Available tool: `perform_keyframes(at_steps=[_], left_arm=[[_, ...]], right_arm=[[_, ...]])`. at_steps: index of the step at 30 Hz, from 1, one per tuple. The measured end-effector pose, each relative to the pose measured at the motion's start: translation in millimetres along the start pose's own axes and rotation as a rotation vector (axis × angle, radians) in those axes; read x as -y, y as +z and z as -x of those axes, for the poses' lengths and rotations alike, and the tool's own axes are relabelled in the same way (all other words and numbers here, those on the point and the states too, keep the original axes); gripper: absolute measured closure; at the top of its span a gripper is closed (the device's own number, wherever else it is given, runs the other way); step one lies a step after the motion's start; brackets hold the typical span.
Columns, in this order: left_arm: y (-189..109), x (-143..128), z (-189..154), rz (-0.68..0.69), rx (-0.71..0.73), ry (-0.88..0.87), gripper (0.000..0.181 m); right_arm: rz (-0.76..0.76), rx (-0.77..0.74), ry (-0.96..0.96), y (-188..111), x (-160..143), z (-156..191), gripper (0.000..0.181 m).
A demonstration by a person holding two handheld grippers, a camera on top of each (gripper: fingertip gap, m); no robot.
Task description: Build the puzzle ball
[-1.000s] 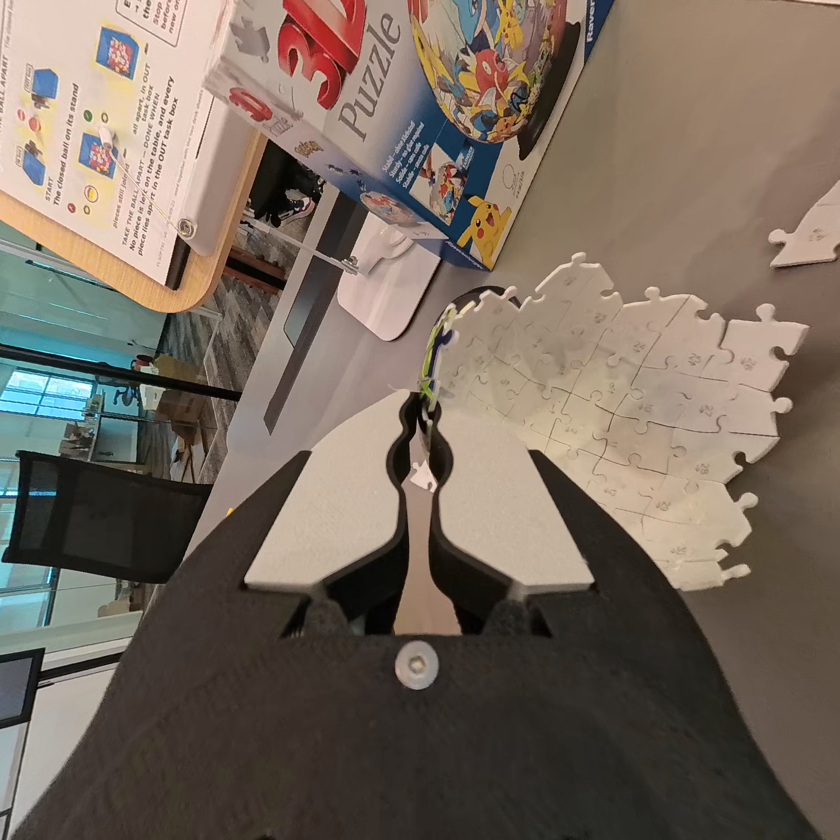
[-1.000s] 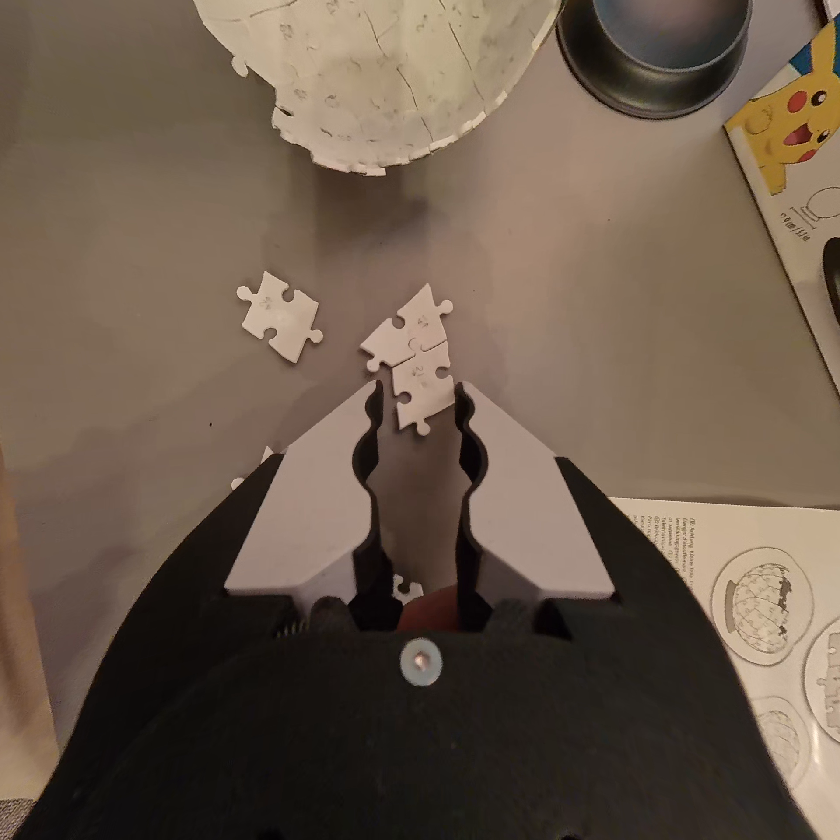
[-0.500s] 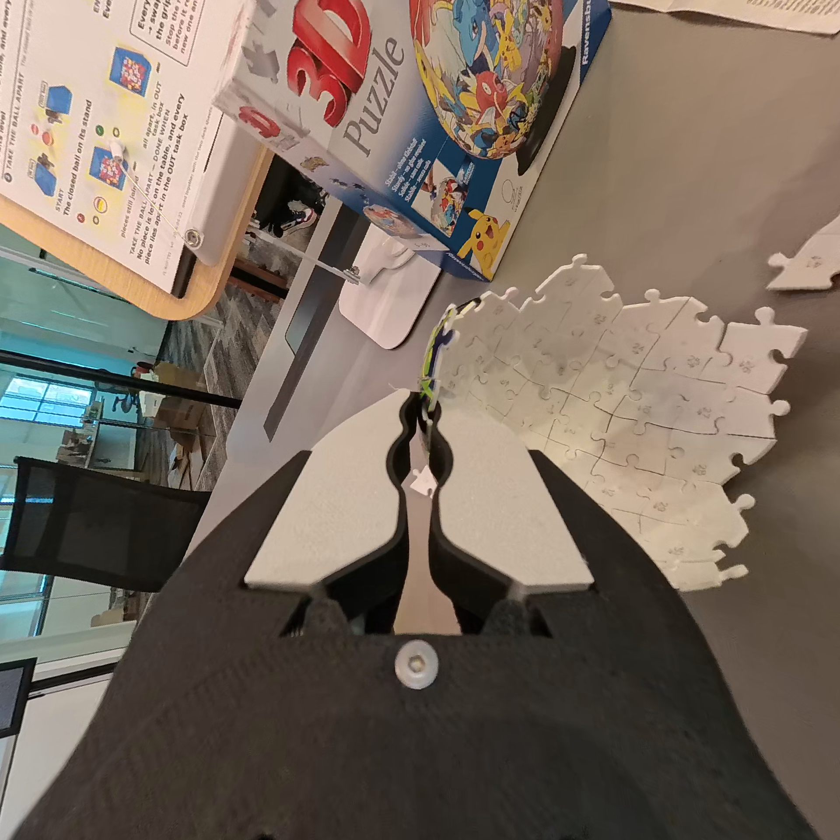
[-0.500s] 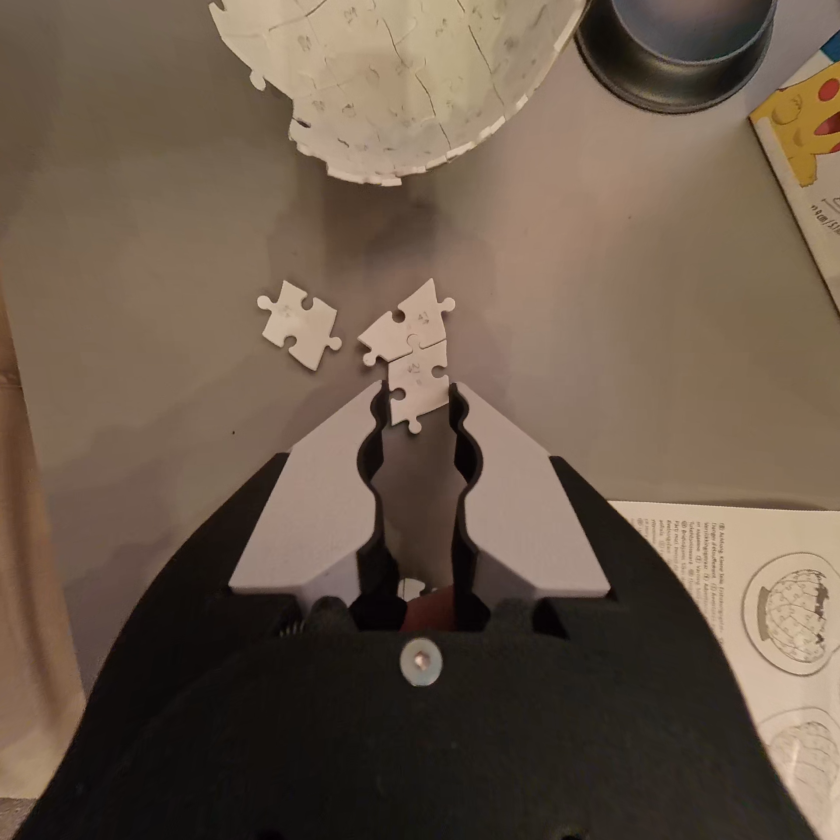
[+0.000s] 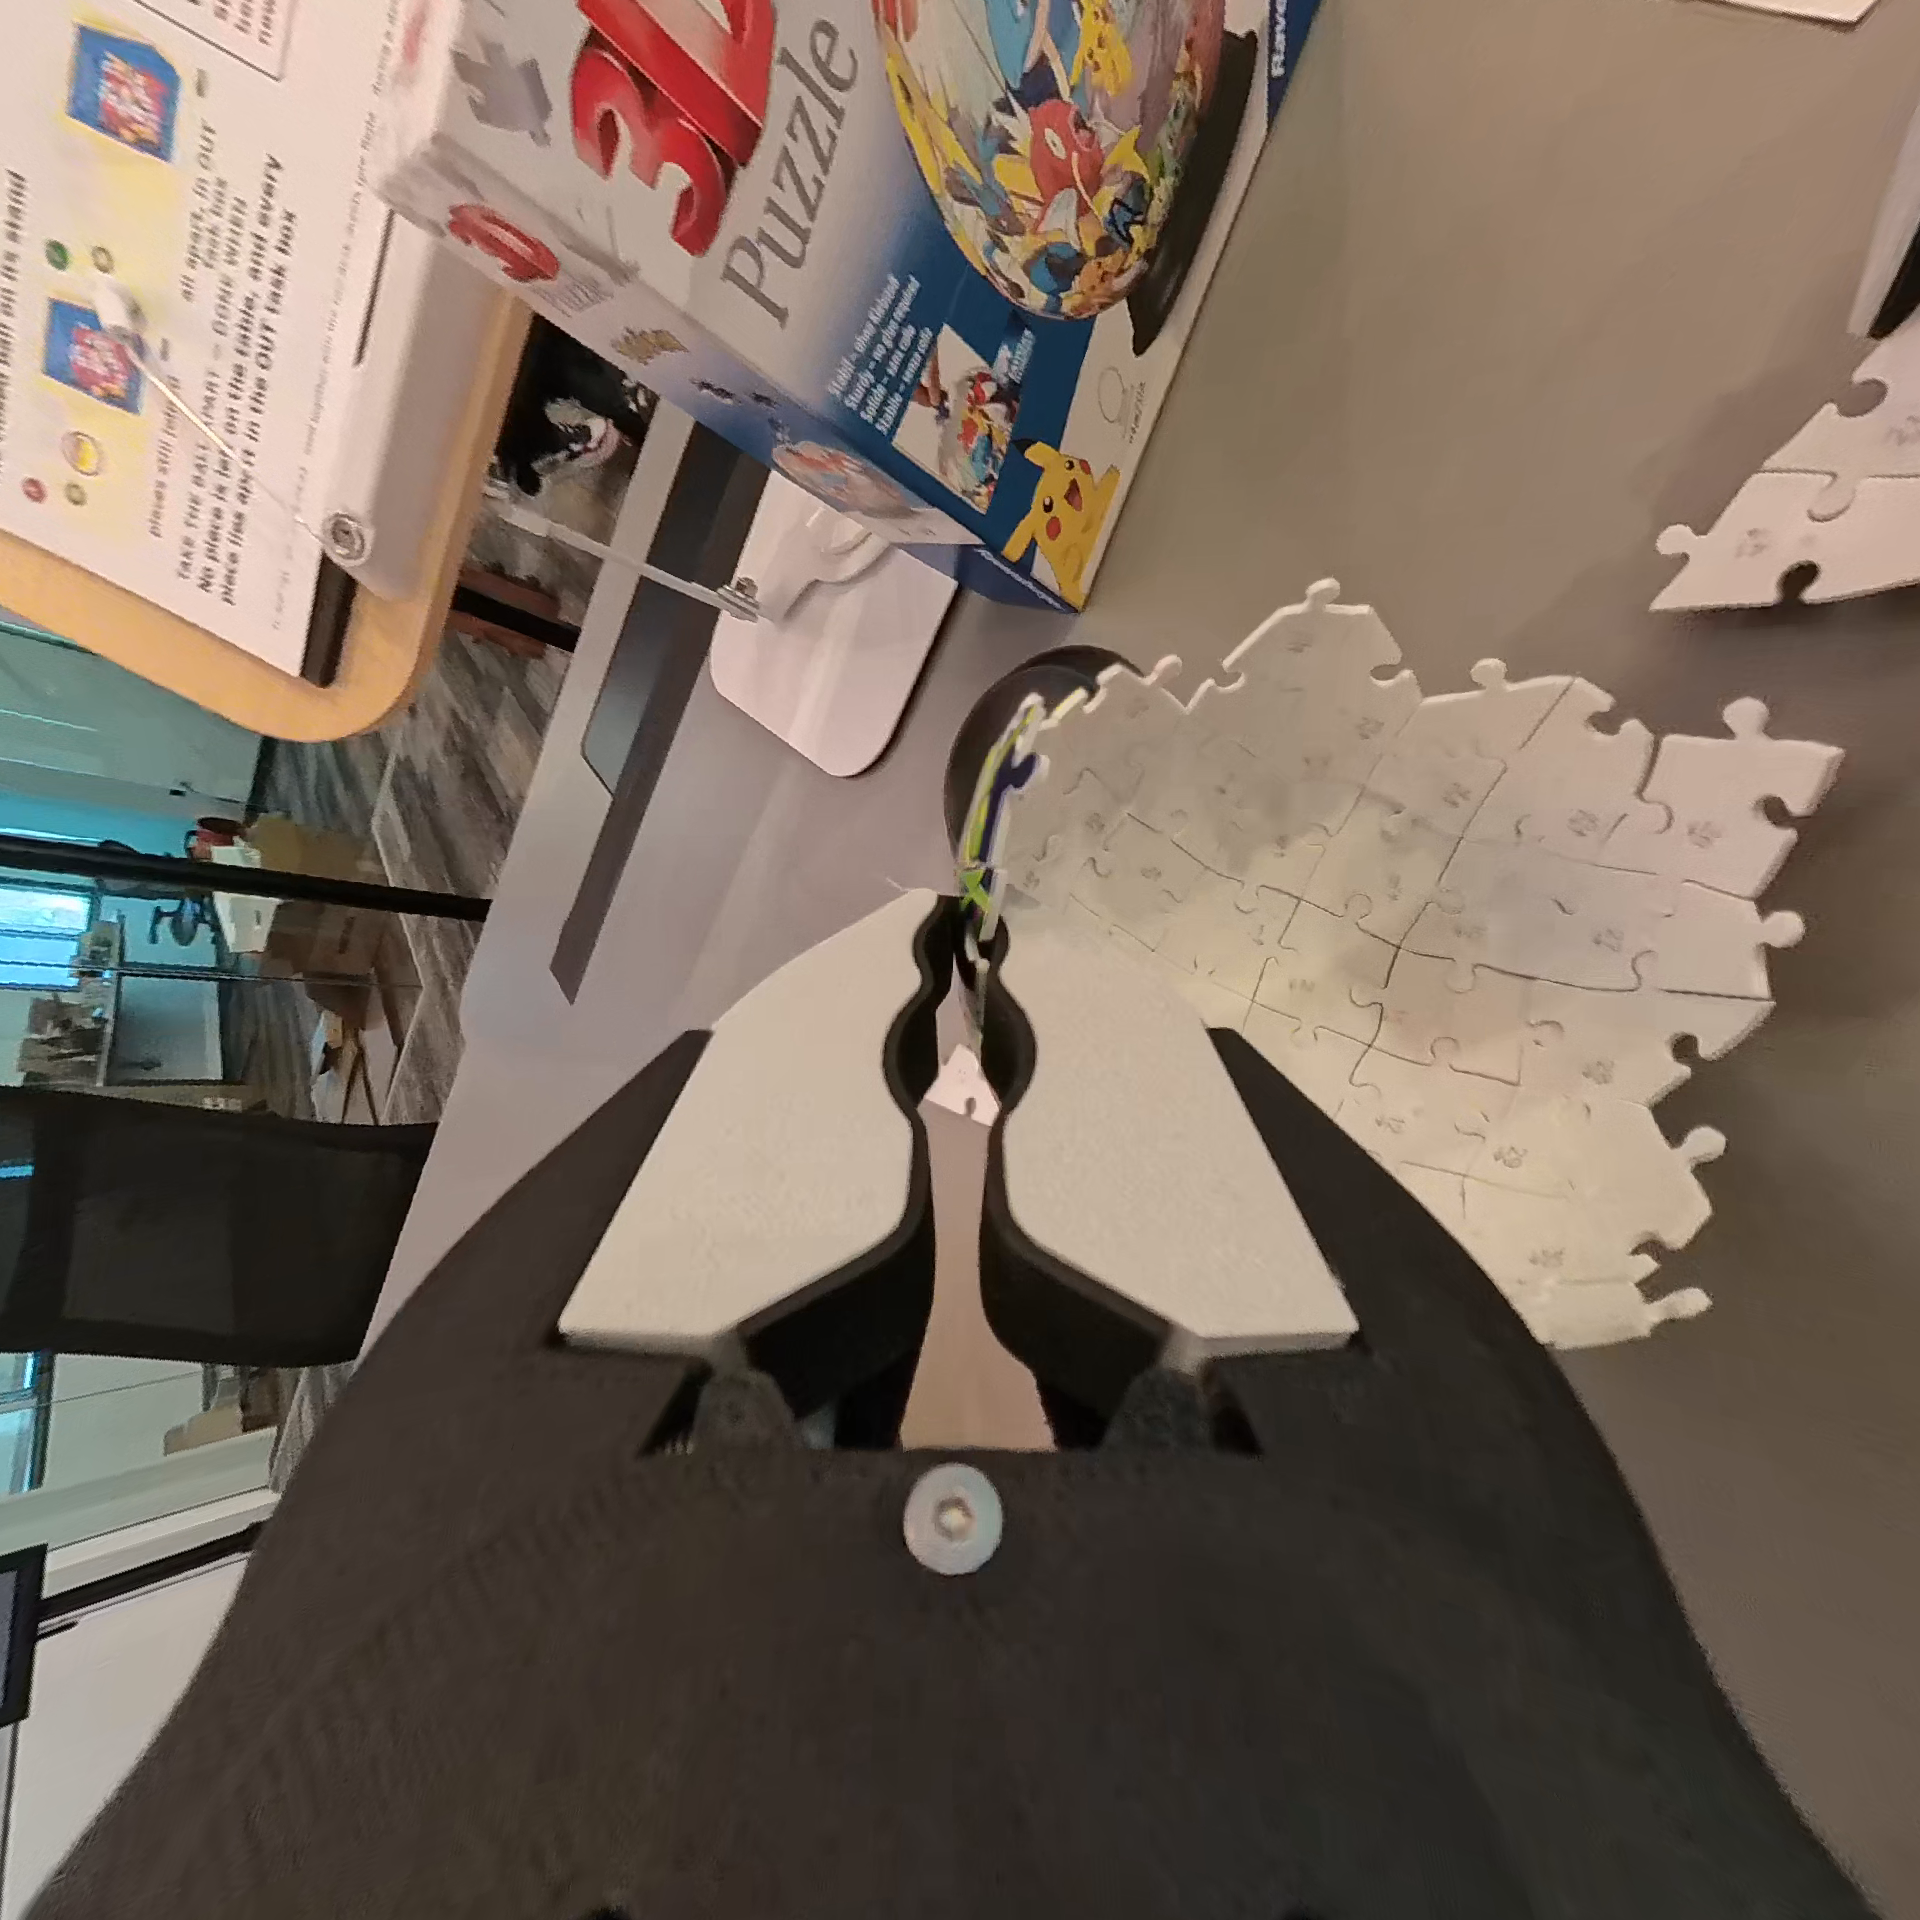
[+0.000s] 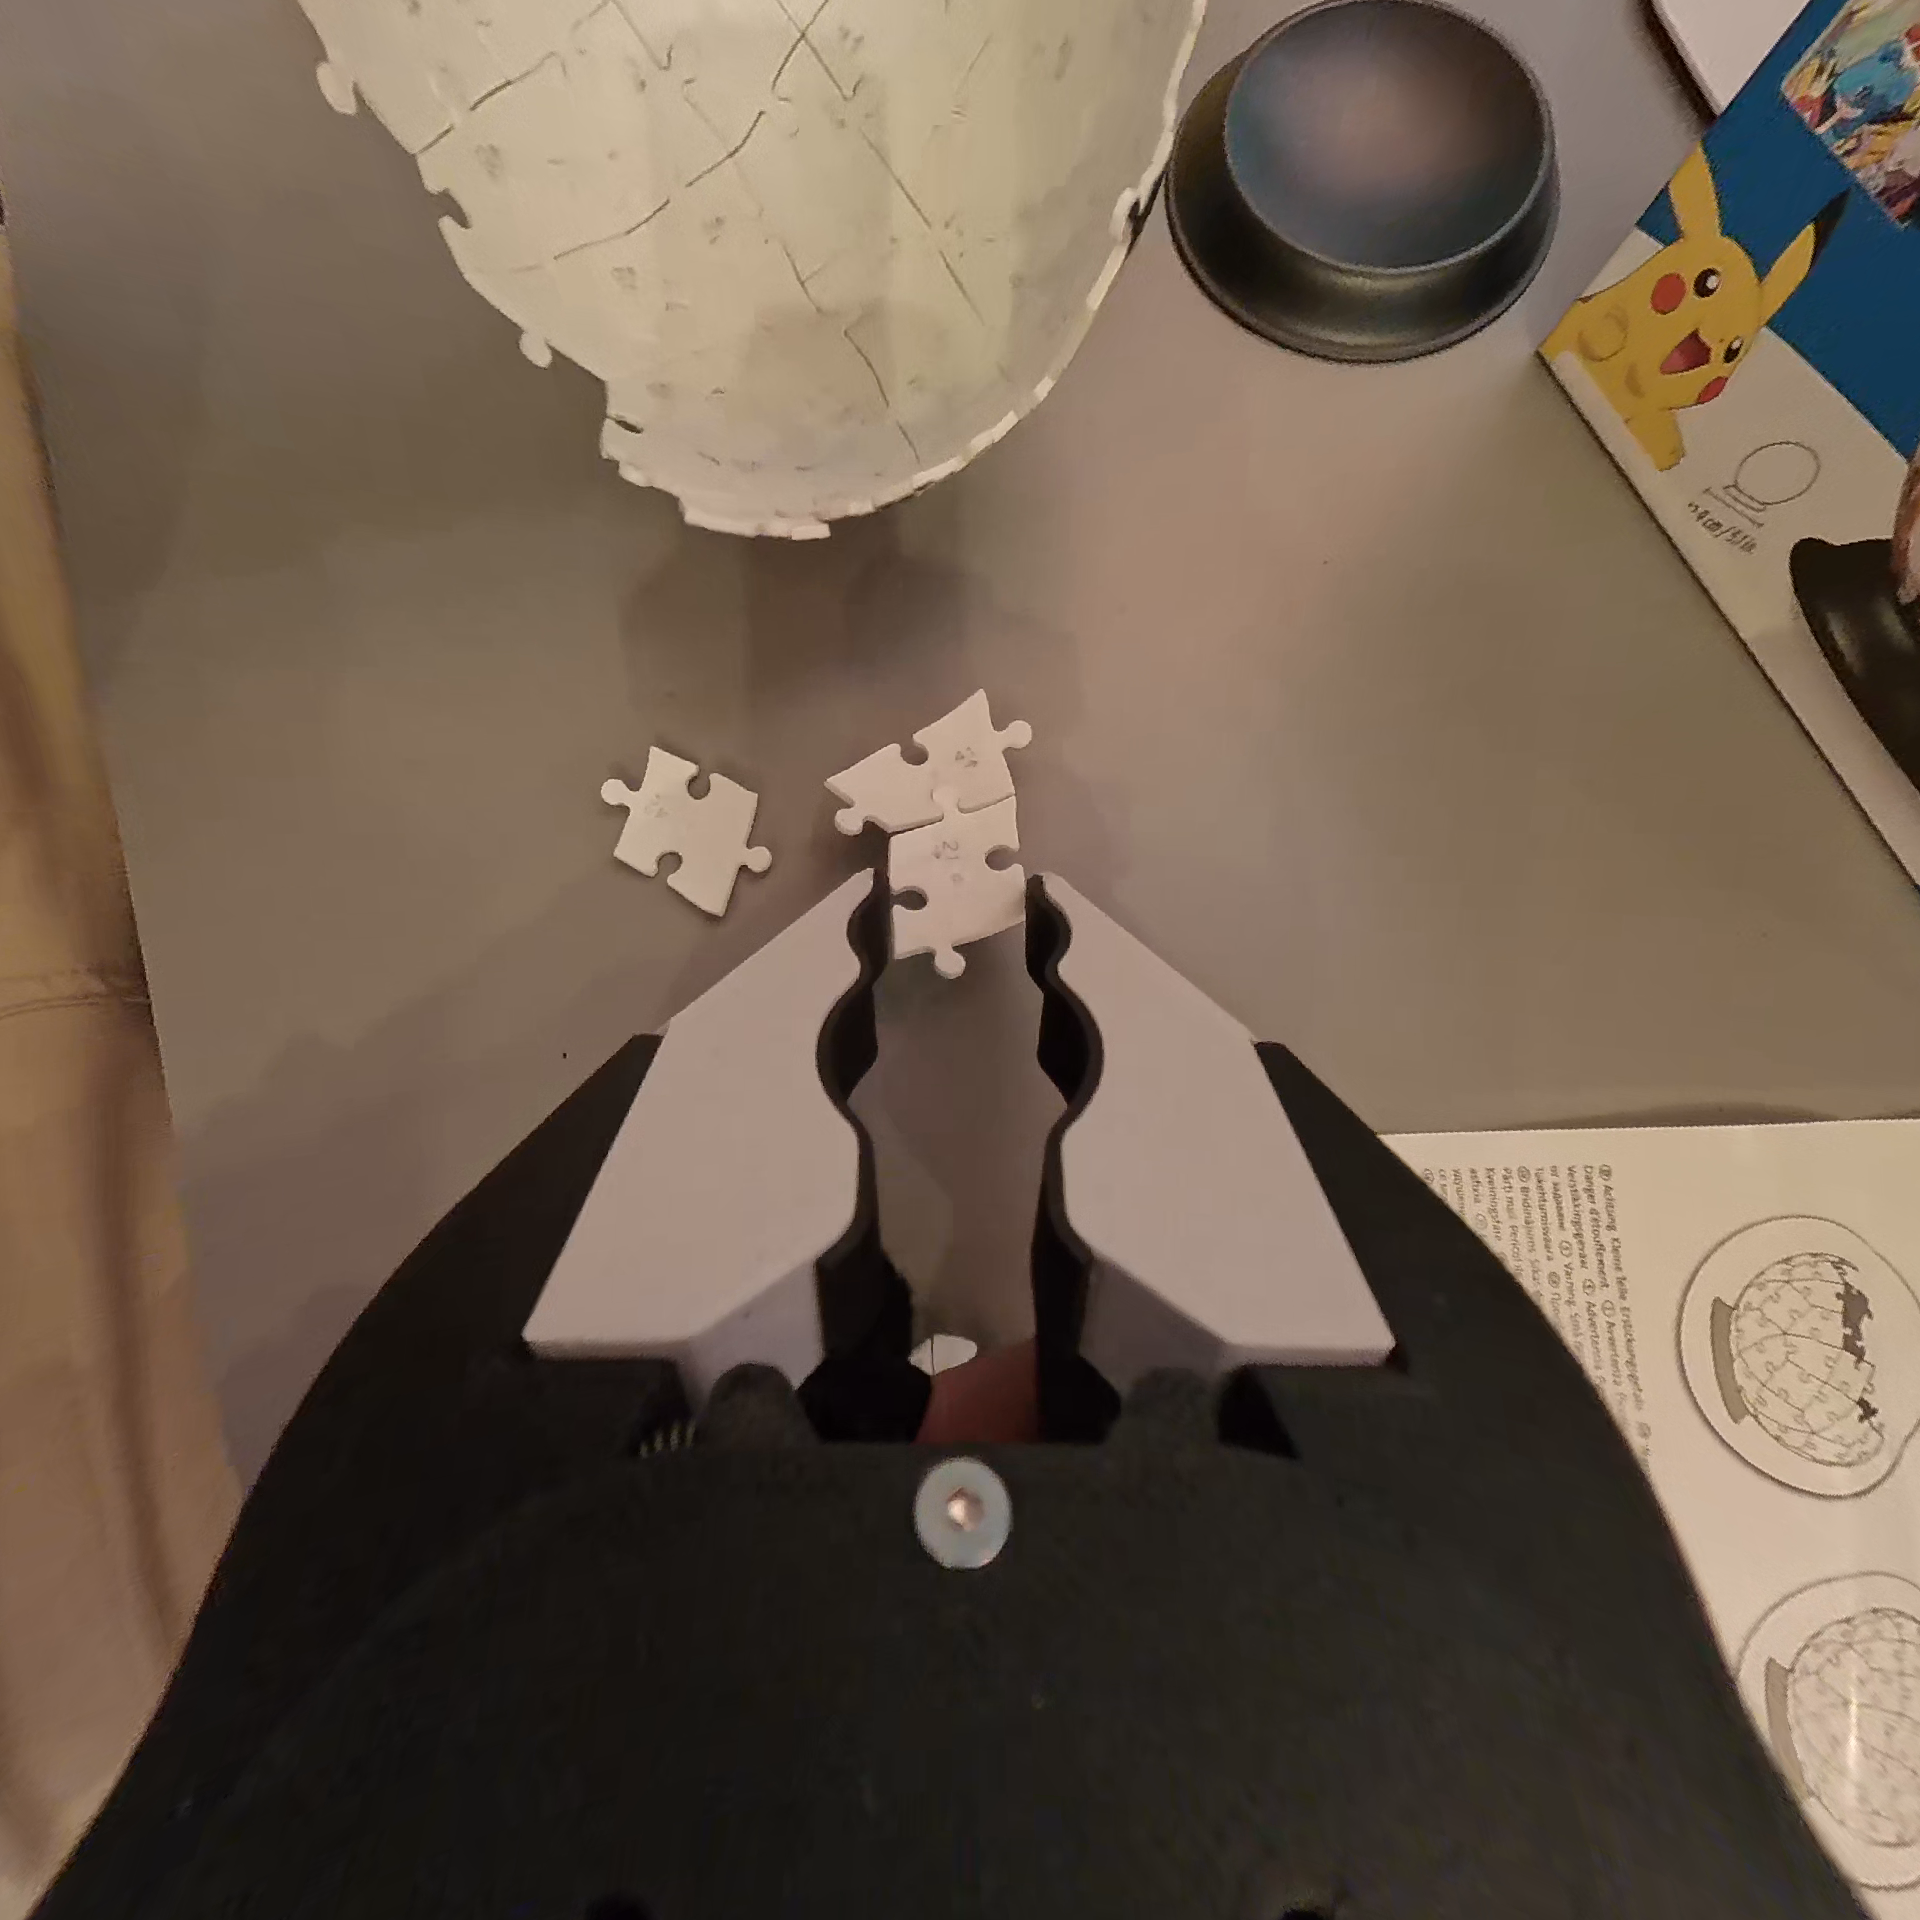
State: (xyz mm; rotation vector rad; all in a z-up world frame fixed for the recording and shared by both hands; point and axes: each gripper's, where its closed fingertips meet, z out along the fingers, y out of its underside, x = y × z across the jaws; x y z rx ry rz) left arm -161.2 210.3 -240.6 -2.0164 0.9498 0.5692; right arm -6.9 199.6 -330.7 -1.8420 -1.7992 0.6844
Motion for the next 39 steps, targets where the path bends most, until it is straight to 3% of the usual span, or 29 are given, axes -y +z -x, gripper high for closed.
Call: perform_keyframes(at_steps=[14, 18, 25, 31, 39], left_arm=[[1.3, -12.3, -13.7, 0.133, -0.182, 0.037, 0.179], [-2.2, -16.5, -16.1, 0.153, -0.214, 0.043, 0.179], [-3.4, -16.4, -17.8, 0.159, -0.227, 0.051, 0.179], [-4.4, -16.6, -19.4, 0.162, -0.234, 0.056, 0.179], [-4.6, -16.7, -21.3, 0.165, -0.242, 0.06, 0.179]], right_arm=[[0.03, -0.075, 0.239, 26.8, 6.3, -3.7, 0.155], [0.021, -0.037, 0.214, 21.7, 12.6, 1.8, 0.15], [0.134, -0.02, 0.172, 19.6, -4.5, -4.5, 0.155], [0.14, 0.063, 0.197, 28.2, 6.0, 18.8, 0.161], [0.064, 0.014, 0.11, 21.2, 28.5, -7.0, 0.153]])
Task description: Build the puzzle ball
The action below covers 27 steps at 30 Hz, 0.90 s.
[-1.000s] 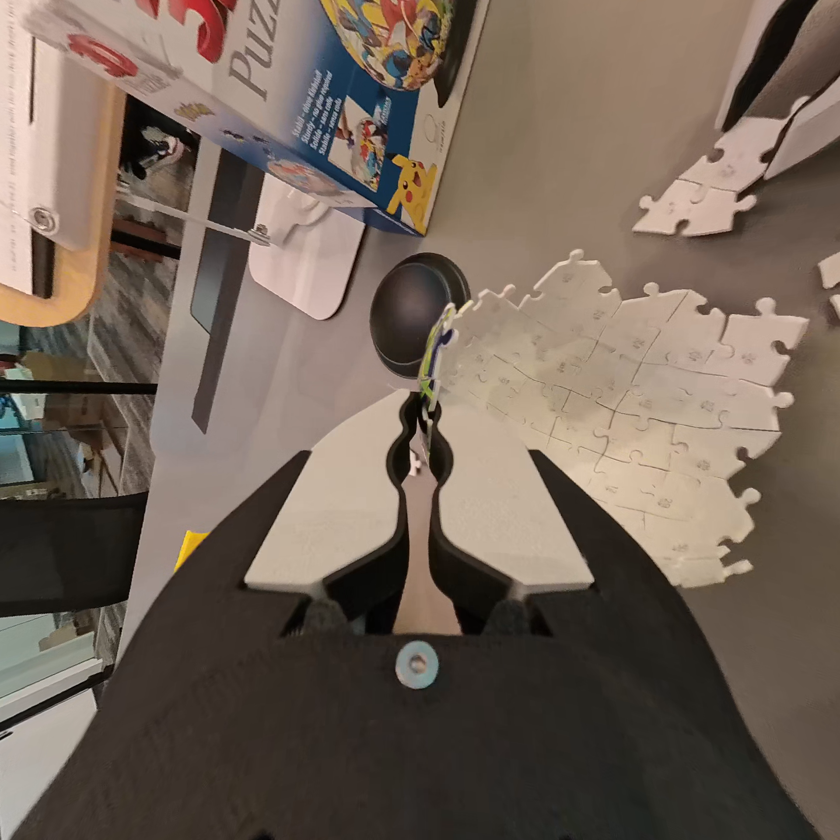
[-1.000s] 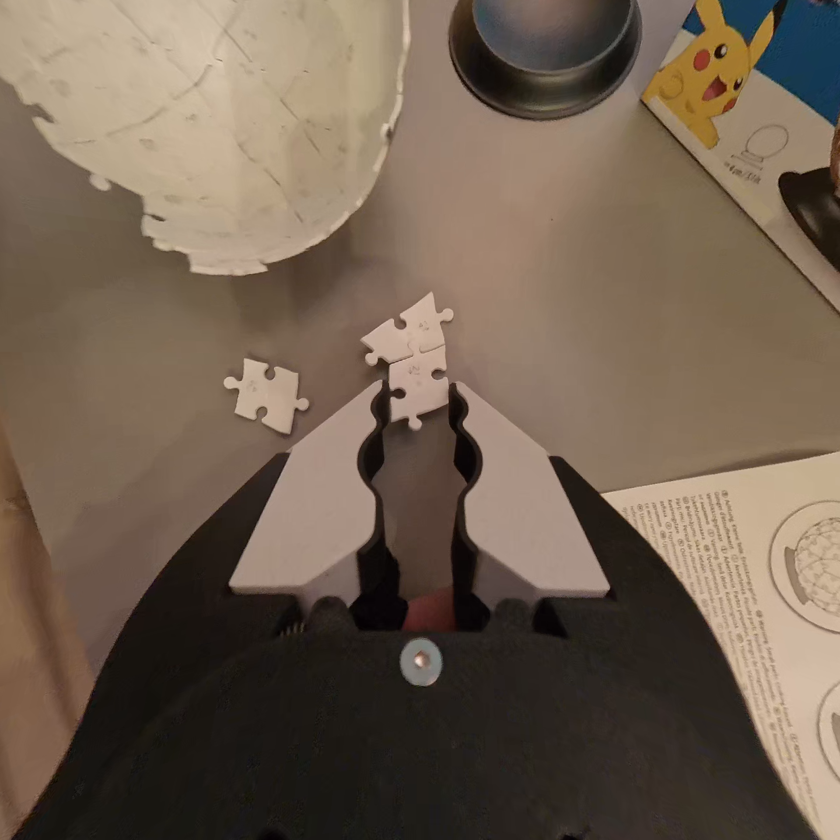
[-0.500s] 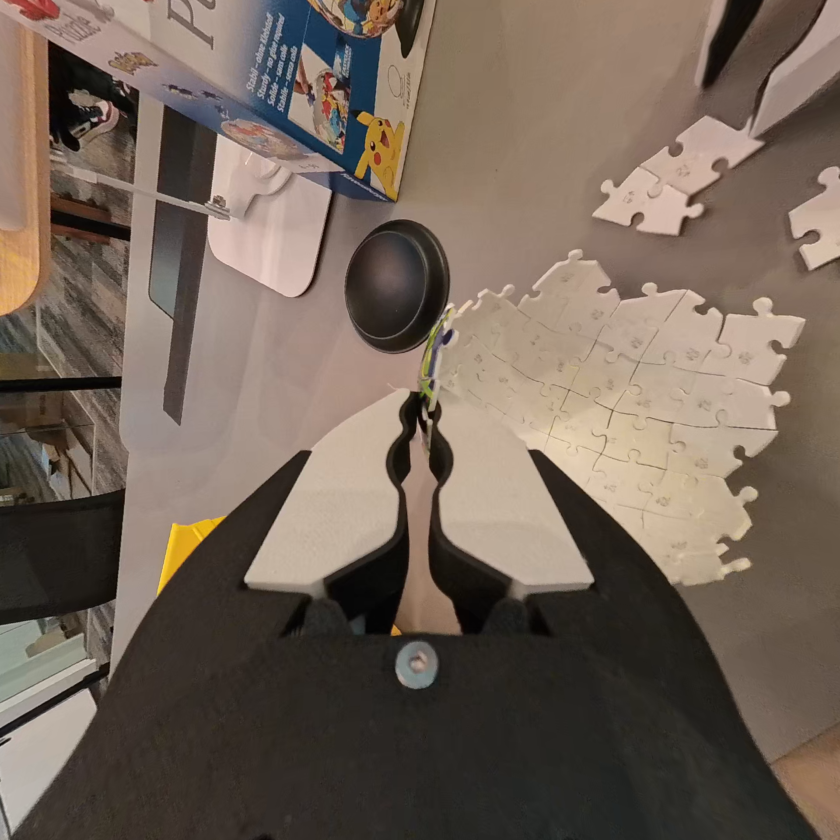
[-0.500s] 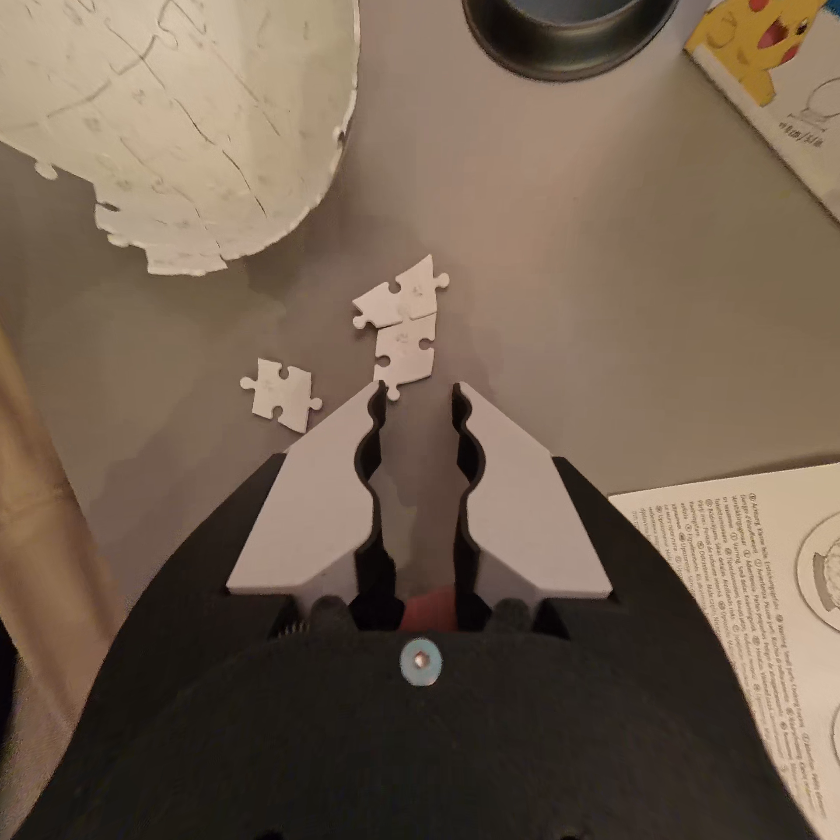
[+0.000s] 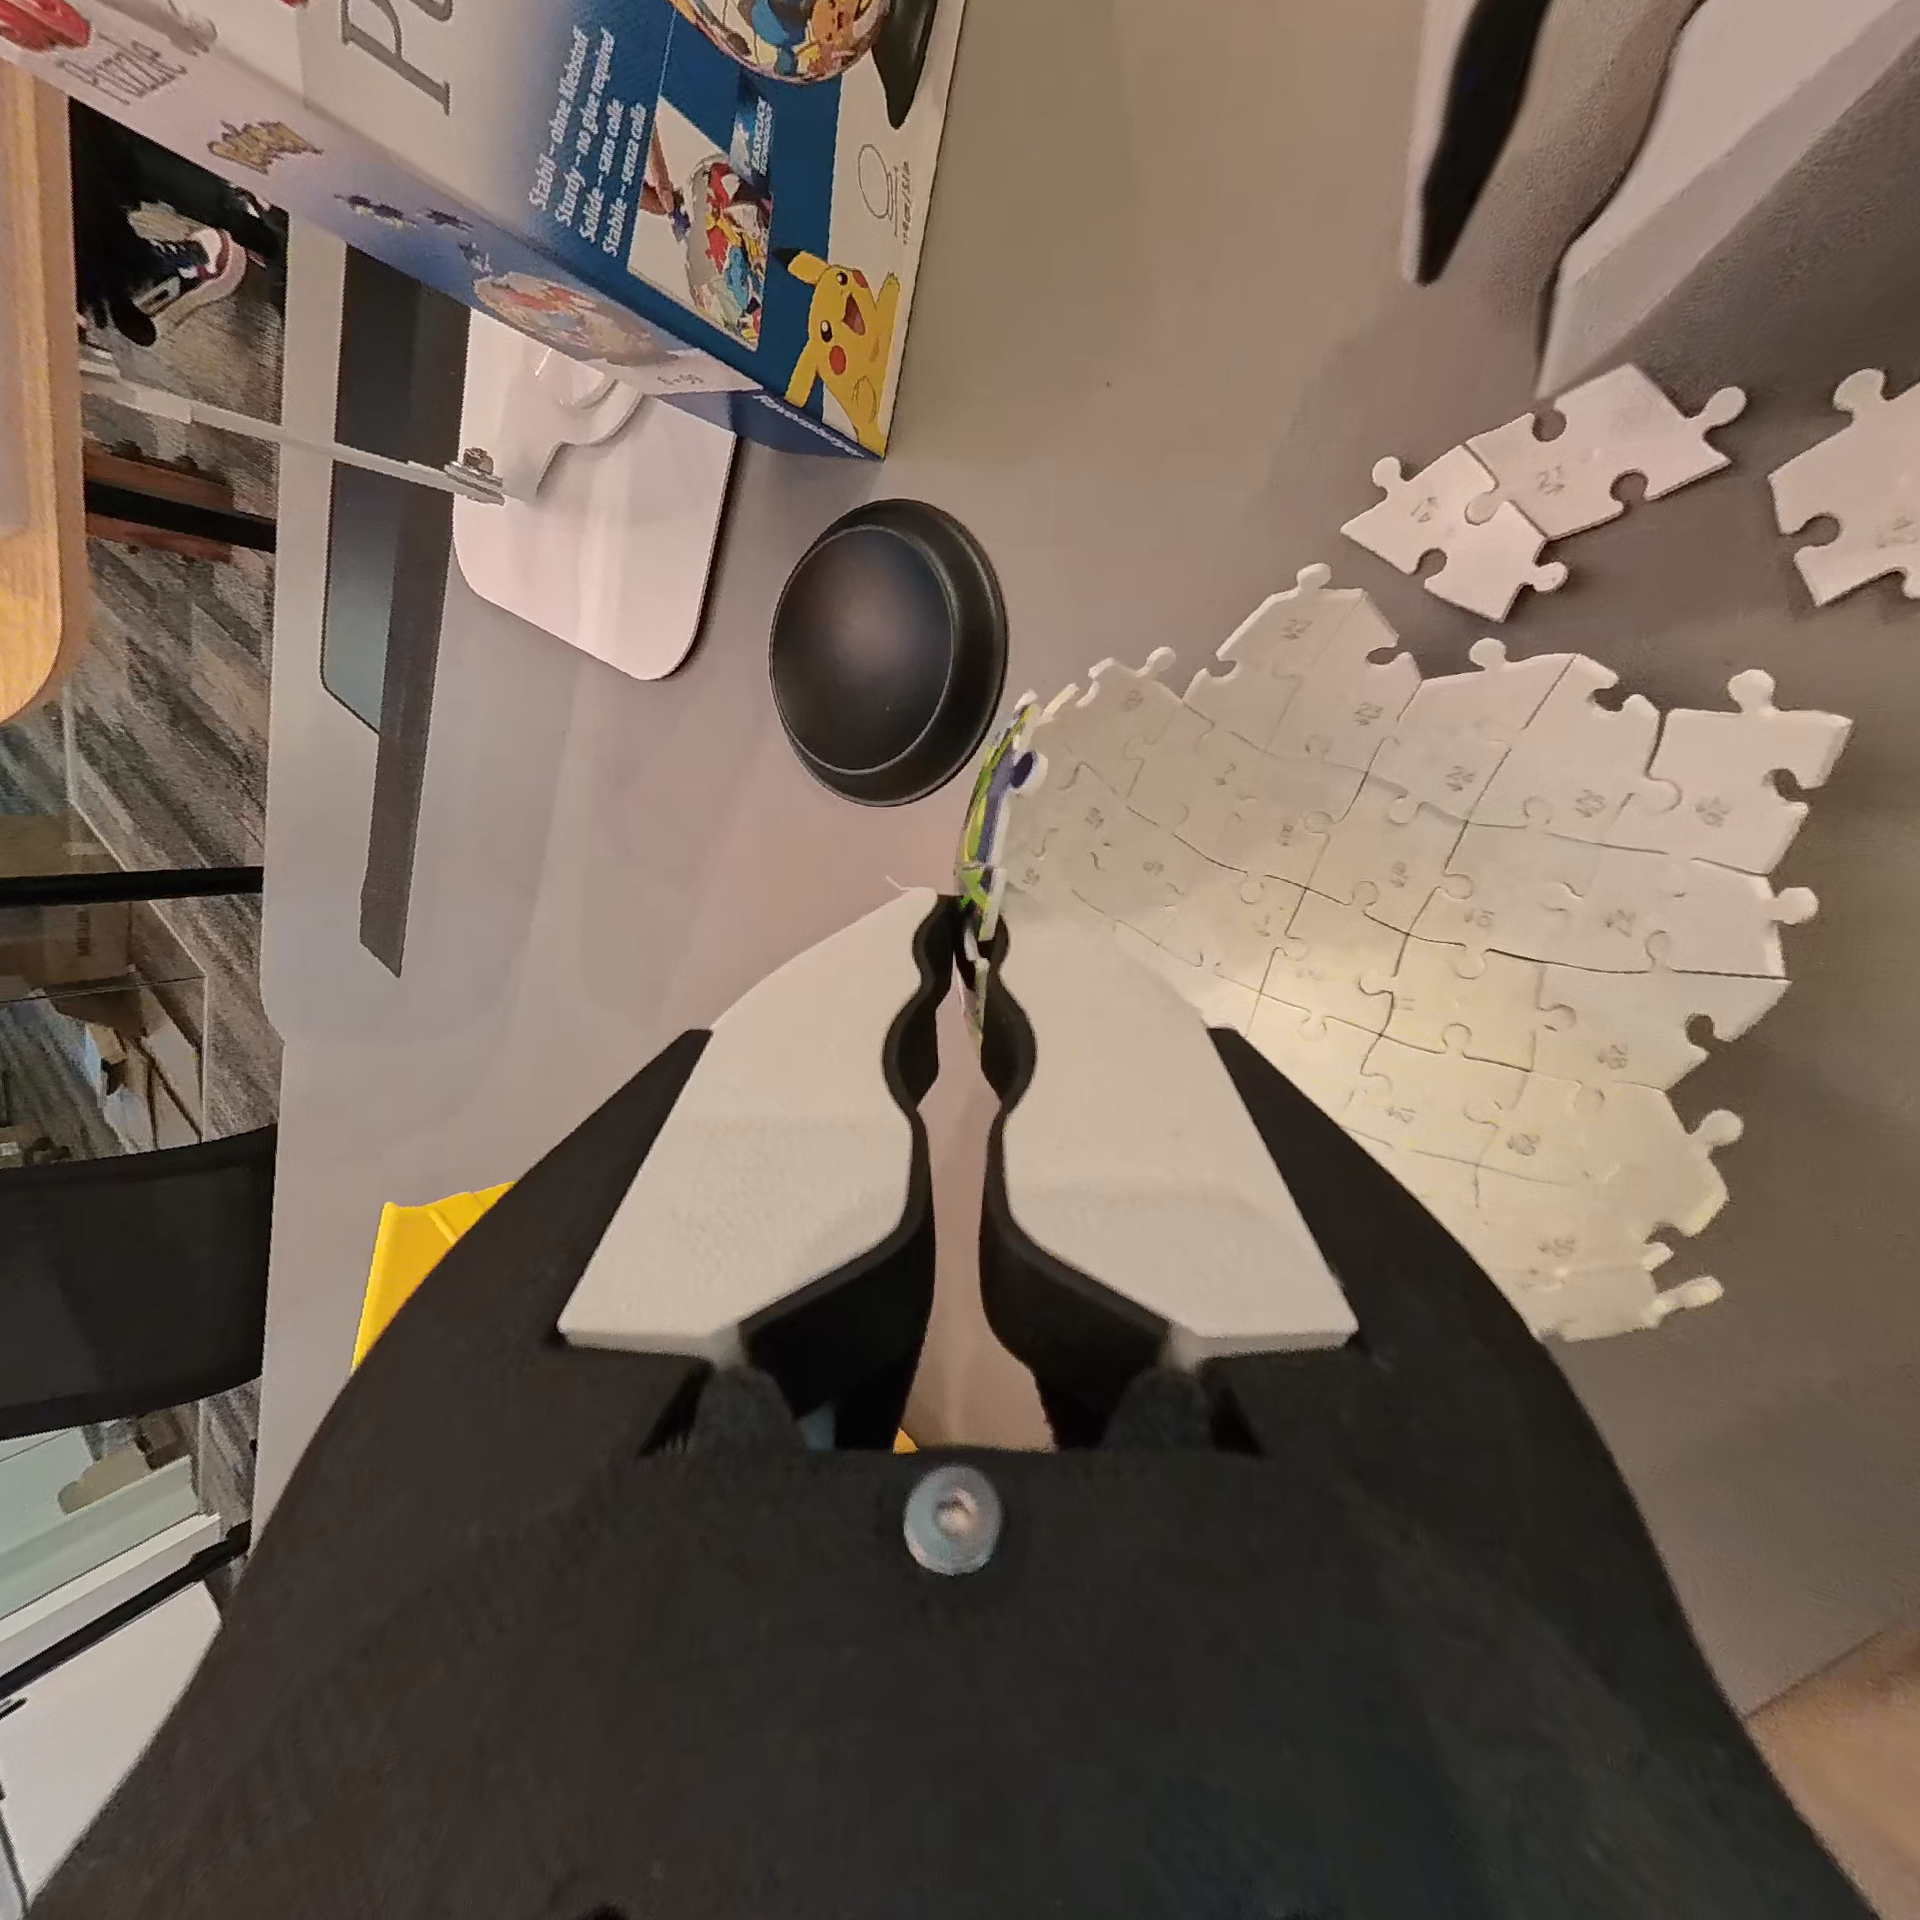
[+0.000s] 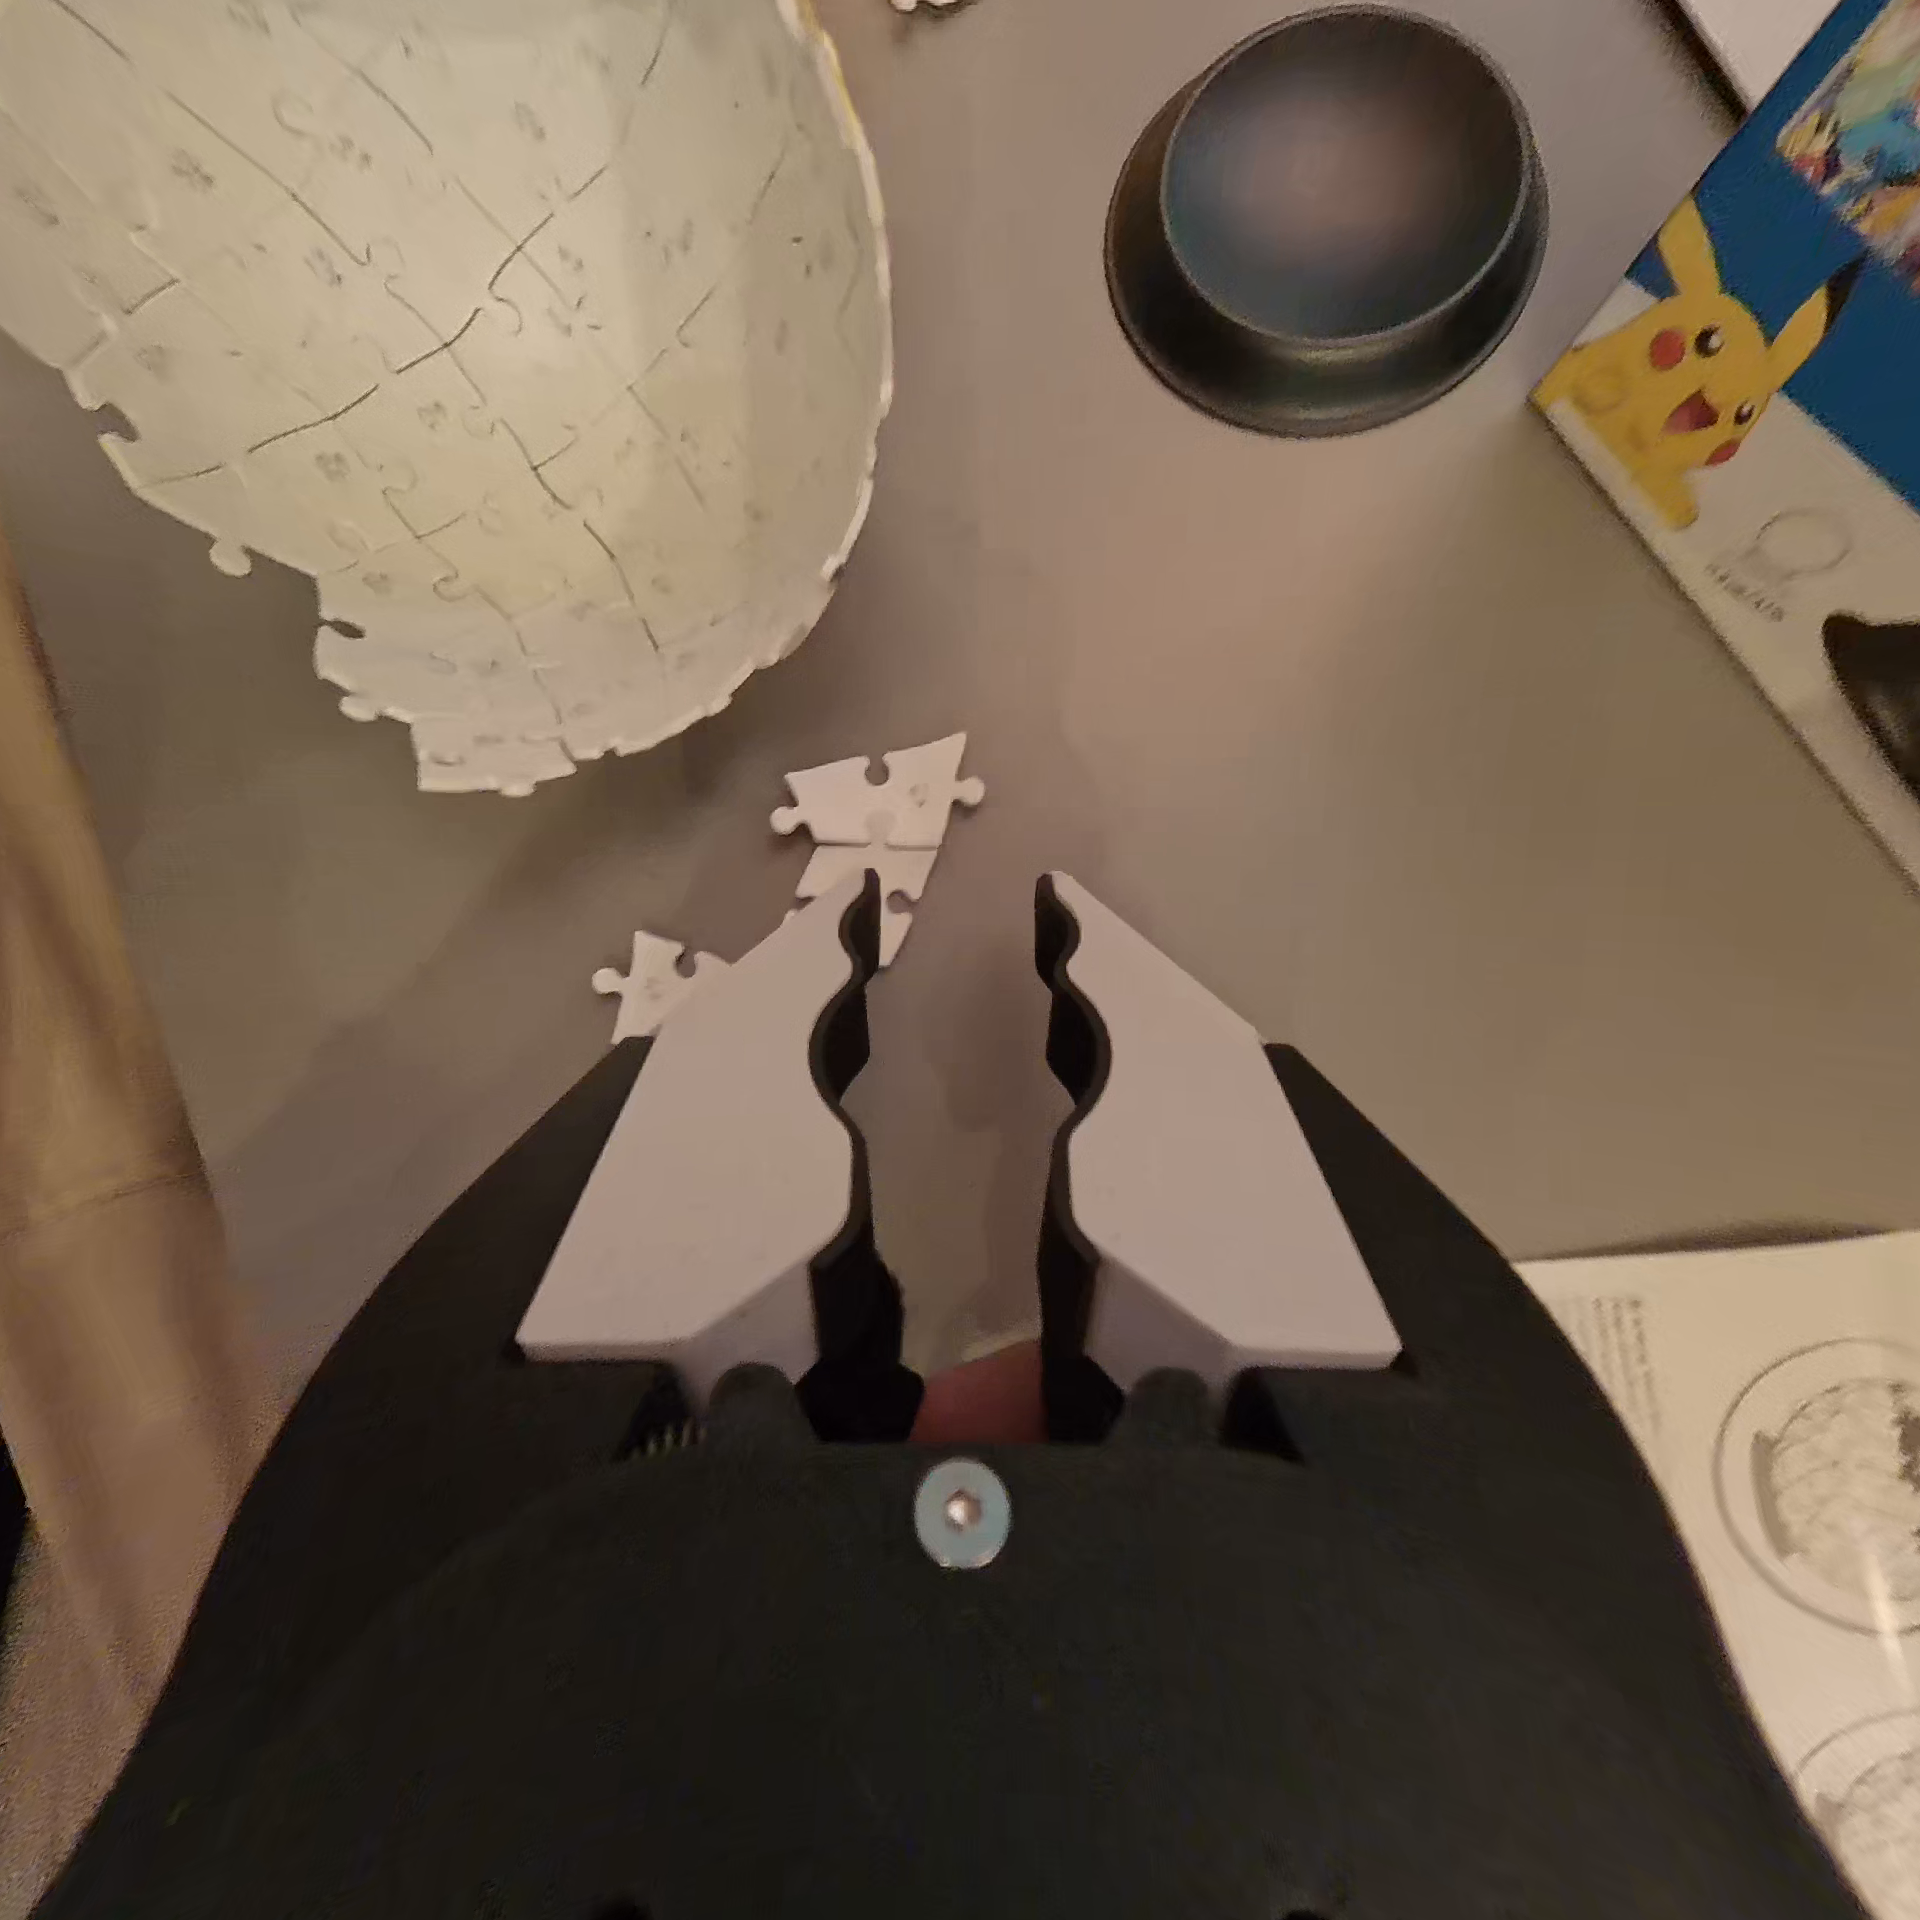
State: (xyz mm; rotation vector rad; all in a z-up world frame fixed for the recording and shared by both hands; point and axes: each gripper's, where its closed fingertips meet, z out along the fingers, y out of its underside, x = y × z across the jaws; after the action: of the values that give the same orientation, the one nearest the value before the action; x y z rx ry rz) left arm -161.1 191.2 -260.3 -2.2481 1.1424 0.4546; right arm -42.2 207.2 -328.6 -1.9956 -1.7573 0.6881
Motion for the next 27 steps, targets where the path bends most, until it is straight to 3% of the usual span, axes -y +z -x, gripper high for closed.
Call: perform_keyframes(at_steps=[5, 12, 21, 27], left_arm=[[-1.2, -4.2, -1.2, 0.015, -0.014, -0.002, 0.179], [-1.5, -5.6, -1.3, 0.014, -0.017, -0.005, 0.179], [-2.5, -5.1, -2.7, 0.012, -0.02, -0.001, 0.179], [-1.1, -3.5, -3.0, 0.017, -0.02, 0.004, 0.179]], right_arm=[[0.126, 0.081, 0.002, 22.8, -0.8, 3.2, 0.136], [0.118, 0.041, -0.012, 29.5, 3.3, 3.3, 0.167], [0.067, -0.013, 0.132, 22.4, -6.7, -0.8, 0.181], [0.014, -0.014, -0.233, 13.6, 14.2, 6.9, 0.159]])
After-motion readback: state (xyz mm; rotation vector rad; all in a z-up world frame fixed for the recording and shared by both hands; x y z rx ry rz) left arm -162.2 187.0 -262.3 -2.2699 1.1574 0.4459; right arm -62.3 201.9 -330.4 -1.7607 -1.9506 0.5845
